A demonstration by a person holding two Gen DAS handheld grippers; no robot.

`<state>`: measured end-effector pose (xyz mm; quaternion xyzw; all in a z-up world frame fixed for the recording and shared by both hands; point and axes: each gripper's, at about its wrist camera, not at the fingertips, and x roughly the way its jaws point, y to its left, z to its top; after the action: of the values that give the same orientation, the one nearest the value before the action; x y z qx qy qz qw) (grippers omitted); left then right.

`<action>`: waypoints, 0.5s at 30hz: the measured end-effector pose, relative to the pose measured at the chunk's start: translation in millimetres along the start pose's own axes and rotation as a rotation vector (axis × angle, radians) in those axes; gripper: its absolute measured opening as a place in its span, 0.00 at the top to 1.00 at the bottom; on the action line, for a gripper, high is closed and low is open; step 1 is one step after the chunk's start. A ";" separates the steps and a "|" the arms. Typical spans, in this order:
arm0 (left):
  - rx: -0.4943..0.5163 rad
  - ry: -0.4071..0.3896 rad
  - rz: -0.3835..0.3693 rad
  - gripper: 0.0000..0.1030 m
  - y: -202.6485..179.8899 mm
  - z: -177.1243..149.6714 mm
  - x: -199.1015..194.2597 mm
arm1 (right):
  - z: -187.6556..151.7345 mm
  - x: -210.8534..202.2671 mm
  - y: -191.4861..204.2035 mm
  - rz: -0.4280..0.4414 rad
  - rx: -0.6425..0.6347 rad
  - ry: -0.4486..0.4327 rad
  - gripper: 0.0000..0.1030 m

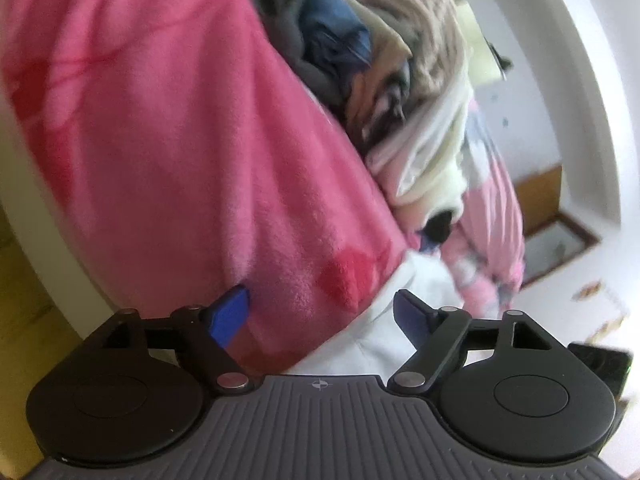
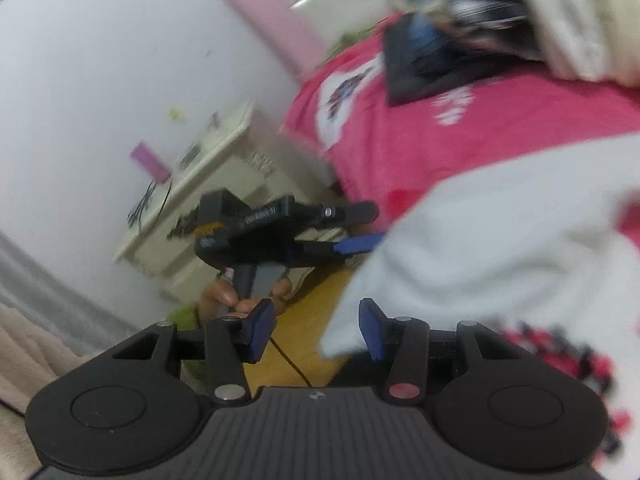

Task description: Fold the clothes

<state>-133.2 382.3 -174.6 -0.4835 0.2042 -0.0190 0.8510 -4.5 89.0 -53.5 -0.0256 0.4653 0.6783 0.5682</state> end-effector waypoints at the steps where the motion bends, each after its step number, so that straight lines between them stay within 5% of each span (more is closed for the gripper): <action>1: 0.034 0.014 -0.002 0.14 -3.3 0.5 3.1 | -2.5 -8.4 -4.4 -0.016 0.024 -0.017 0.51; 4: 0.109 0.070 -0.017 0.13 -11.0 -2.4 3.9 | -14.0 -32.4 -21.6 -0.066 0.115 -0.071 0.48; 6: 0.128 0.115 -0.020 0.22 -12.8 -6.3 1.8 | -20.5 -41.8 -34.8 -0.088 0.188 -0.106 0.48; 12: 0.098 0.166 0.004 0.24 -14.8 -26.9 -1.9 | -34.8 -57.9 -56.7 -0.111 0.306 -0.206 0.48; 13: 0.074 0.169 0.002 0.28 -14.7 -29.6 1.4 | -35.4 -58.6 -58.5 -0.108 0.316 -0.217 0.48; 15: 0.037 0.177 0.019 0.59 -16.9 -33.5 8.1 | -34.7 -59.0 -61.4 -0.106 0.331 -0.230 0.48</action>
<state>-135.2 344.2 -178.2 -0.4622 0.2829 -0.0576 0.8385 47.9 17.2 -76.9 0.1211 0.5004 0.5604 0.6487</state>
